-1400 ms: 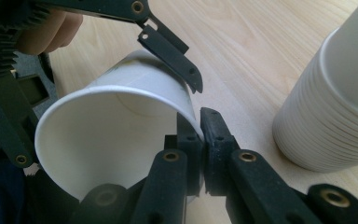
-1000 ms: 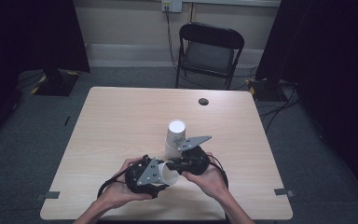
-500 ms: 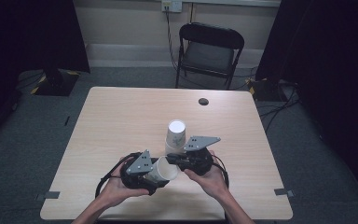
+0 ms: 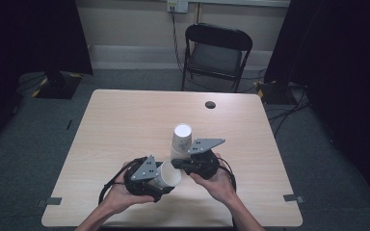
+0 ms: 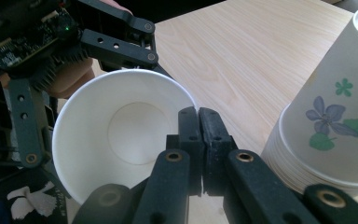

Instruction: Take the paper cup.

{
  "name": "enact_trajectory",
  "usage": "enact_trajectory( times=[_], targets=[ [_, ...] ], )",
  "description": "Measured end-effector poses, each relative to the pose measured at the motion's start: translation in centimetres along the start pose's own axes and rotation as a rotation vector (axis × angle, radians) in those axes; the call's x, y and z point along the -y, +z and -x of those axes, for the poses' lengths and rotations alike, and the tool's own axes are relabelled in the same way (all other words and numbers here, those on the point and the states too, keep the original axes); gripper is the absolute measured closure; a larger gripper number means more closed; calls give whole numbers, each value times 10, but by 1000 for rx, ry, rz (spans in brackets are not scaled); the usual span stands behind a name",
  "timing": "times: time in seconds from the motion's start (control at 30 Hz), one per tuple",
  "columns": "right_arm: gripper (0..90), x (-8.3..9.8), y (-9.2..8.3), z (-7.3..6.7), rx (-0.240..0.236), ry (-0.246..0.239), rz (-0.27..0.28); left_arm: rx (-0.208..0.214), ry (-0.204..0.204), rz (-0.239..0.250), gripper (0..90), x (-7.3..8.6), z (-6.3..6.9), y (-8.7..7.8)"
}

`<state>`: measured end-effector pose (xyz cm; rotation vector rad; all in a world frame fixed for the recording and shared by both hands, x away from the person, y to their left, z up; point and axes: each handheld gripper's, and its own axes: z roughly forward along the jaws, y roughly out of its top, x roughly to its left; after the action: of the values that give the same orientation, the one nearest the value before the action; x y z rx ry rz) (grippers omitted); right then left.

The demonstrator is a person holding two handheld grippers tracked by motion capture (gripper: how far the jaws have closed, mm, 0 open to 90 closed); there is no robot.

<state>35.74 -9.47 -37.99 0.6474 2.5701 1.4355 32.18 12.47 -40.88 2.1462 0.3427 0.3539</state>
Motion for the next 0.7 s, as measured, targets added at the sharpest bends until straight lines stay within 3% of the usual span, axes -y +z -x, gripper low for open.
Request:
enact_trajectory(
  times=[0.3, 0.5, 0.6, 0.7],
  targets=[
    [899, -1, 3, 1, 2, 20, -25, -36, 22, 8, 211, 0, 0, -3],
    [896, 1, 5, 1, 6, 27, -45, -47, 44, -24, 257, 0, 3, 0],
    [886, 4, 4, 4, 3, 44, -18, -15, -5, 15, 268, 1, -2, -3],
    [879, 4, 3, 4, 2, 50, -5, -12, -16, 24, 272, 1, -2, -4]
  ],
)
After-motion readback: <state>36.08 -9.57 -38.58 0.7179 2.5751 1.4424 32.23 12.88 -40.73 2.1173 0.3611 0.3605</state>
